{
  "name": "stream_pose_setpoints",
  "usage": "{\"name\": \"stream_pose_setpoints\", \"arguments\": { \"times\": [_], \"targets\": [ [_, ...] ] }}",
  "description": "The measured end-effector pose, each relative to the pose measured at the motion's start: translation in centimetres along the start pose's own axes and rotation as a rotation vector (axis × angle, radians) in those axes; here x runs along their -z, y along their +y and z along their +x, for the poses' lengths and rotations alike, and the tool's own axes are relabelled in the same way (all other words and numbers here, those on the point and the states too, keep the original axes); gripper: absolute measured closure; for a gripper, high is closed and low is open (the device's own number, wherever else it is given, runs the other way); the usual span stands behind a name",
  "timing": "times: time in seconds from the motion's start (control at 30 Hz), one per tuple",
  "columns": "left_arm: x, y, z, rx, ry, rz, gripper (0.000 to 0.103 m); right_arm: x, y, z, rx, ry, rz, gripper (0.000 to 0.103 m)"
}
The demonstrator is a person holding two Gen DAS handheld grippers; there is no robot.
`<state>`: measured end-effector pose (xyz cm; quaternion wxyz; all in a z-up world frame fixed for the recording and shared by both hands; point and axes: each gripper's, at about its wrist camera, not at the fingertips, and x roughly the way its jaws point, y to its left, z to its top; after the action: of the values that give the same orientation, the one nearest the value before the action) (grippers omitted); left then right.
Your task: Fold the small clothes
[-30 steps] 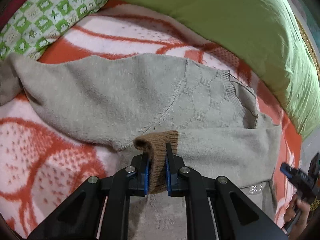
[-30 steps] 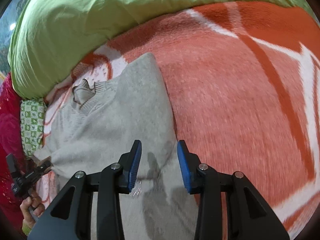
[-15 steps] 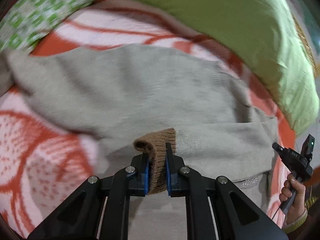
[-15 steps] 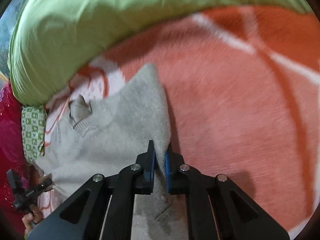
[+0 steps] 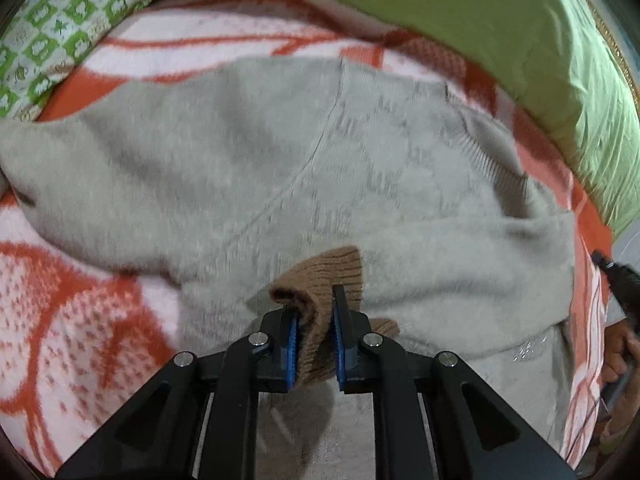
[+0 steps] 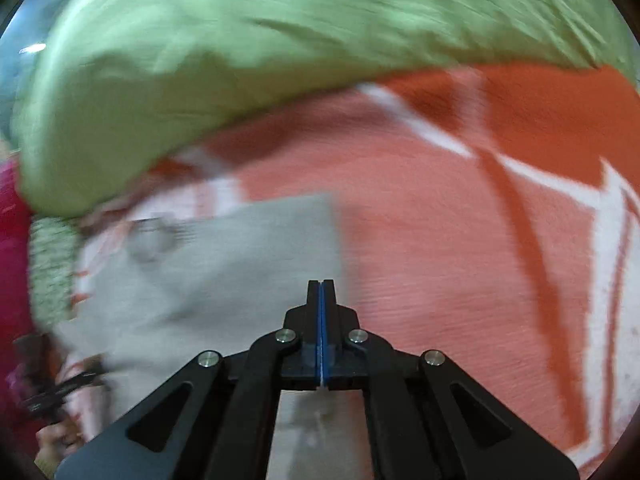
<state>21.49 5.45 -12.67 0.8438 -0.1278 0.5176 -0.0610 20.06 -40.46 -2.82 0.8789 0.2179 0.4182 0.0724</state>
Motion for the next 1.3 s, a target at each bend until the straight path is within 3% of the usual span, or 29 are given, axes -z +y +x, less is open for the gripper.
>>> {"name": "stream_pose_setpoints", "arguments": {
  "times": [0.03, 0.07, 0.13, 0.2, 0.23, 0.3, 0.33, 0.4, 0.47, 0.53, 0.57, 0.6, 0.67, 0.77, 0.83, 0.9, 0.93, 0.97, 1.0, 1.13, 1.2, 1.3],
  "targets": [
    [0.2, 0.0, 0.0, 0.0, -0.001, -0.004, 0.089, 0.5, 1.7, 0.0, -0.064, 0.015, -0.038, 0.102],
    [0.3, 0.0, 0.1, -0.001, -0.005, -0.008, 0.089, 1.0, 3.1, 0.6, -0.073, 0.048, -0.076, 0.102],
    [0.4, 0.1, 0.1, -0.001, -0.01, -0.018, 0.089, 1.9, 4.2, 3.0, -0.036, 0.133, -0.107, 0.102],
    [0.5, 0.3, 0.1, 0.004, -0.011, -0.024, 0.089, 2.5, 1.9, 5.6, 0.064, 0.191, -0.03, 0.102],
    [0.5, 0.4, 0.1, 0.006, -0.011, -0.027, 0.088, 2.5, 0.9, 6.2, 0.11, 0.194, 0.003, 0.103],
    [0.7, 0.8, 0.1, 0.004, 0.004, -0.03, 0.087, 2.6, -2.0, 6.7, 0.054, 0.207, 0.154, 0.103],
    [0.8, 1.0, -0.2, 0.001, 0.007, -0.029, 0.085, 2.5, -1.8, 6.4, 0.052, 0.213, 0.159, 0.103],
    [1.1, 1.5, -1.3, 0.003, 0.003, -0.029, 0.084, 1.8, -0.1, 5.5, 0.058, 0.207, 0.072, 0.099],
    [1.2, 2.1, -2.5, 0.006, -0.002, -0.032, 0.083, 0.4, 1.9, 4.4, 0.01, 0.173, -0.008, 0.098],
    [0.9, 2.6, -3.7, 0.032, -0.002, -0.032, 0.076, -1.3, 3.1, 3.8, -0.018, 0.142, -0.067, 0.088],
    [0.6, 2.7, -4.3, 0.041, -0.008, -0.028, 0.073, -2.8, 3.8, 3.9, -0.024, 0.131, -0.11, 0.07],
    [0.0, 2.6, -4.9, 0.056, -0.017, -0.017, 0.066, -4.2, 4.3, 4.0, -0.031, 0.123, -0.157, 0.045],
    [-0.9, 1.9, -5.7, 0.083, -0.042, 0.012, 0.06, -5.8, 5.2, 4.6, -0.02, 0.098, -0.25, 0.032],
    [-2.0, -0.2, -5.5, 0.112, -0.04, 0.07, 0.053, -7.7, 6.2, 7.6, 0.01, 0.154, -0.376, 0.032],
    [-2.1, -1.7, -4.0, 0.068, -0.015, 0.104, 0.053, -8.2, 6.5, 10.5, 0.012, 0.239, -0.434, 0.032],
    [-2.0, -2.2, -2.1, 0.027, 0.022, 0.11, 0.053, -7.8, 6.5, 13.4, 0.084, 0.306, -0.538, 0.034],
    [-1.9, -2.2, -1.0, -0.002, 0.045, 0.108, 0.053, -7.5, 6.5, 14.2, 0.099, 0.327, -0.571, 0.044],
    [-1.8, -2.2, -0.2, -0.031, 0.061, 0.108, 0.053, -7.0, 6.3, 14.8, 0.097, 0.348, -0.603, 0.081],
    [-1.8, -2.2, 0.6, -0.061, 0.073, 0.11, 0.055, -7.0, 6.2, 14.7, 0.094, 0.346, -0.607, 0.093],
    [-2.1, -2.3, 1.3, -0.086, 0.061, 0.096, 0.053, -9.4, 5.1, 11.5, 0.122, 0.22, -0.537, 0.095],
    [-2.1, -2.3, 1.6, -0.099, 0.057, 0.088, 0.053, -10.1, 3.0, 11.9, 0.13, 0.233, -0.433, 0.095],
    [-1.9, -1.9, 1.2, -0.087, 0.043, 0.059, 0.053, -8.3, 3.1, 13.2, 0.193, 0.241, -0.452, 0.093]
  ]
}}
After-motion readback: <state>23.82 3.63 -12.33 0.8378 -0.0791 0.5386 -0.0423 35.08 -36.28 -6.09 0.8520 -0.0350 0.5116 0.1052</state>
